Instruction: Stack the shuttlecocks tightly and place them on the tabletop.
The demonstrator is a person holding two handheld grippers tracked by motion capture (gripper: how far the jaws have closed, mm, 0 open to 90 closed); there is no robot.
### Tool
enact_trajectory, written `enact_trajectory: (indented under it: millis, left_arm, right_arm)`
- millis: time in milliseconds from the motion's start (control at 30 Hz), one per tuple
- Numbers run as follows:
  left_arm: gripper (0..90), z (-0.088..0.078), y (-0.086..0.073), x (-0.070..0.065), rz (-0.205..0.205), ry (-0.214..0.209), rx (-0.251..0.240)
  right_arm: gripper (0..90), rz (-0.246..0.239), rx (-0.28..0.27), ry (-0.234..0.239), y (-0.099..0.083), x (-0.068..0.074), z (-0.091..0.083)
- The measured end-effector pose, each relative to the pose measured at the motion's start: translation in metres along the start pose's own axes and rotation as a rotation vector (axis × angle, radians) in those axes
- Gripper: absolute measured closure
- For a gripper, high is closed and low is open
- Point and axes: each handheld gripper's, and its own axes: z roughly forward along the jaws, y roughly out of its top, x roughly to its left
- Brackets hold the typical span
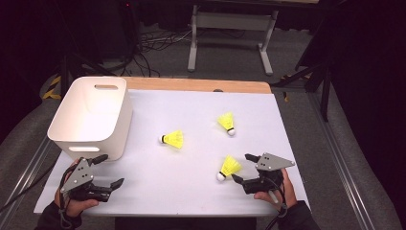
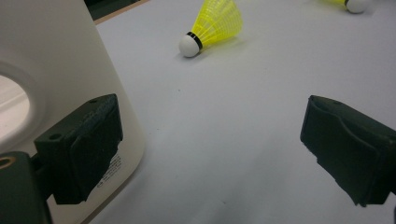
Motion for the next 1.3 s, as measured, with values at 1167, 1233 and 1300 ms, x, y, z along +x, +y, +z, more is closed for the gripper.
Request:
enact_trajectory:
  millis: [1167,1233,1300]
  left_arm:
    - [5.9,0.004,0.0,-0.003,0.02,-0.011,0.031]
    - [5.9,0.004,0.0,-0.003,0.022,-0.01,0.034]
    - [5.9,0.004,0.0,-0.003,0.018,-0.011,0.031]
  right_arm:
    - [36.8,-0.071,0.154,0.081,-0.001,-0.018,0.009]
    - [37.6,-0.076,0.166,0.088,0.0,-0.021,0.01]
    - [39.9,-0.083,0.175,0.111,0.001,-0.024,0.013]
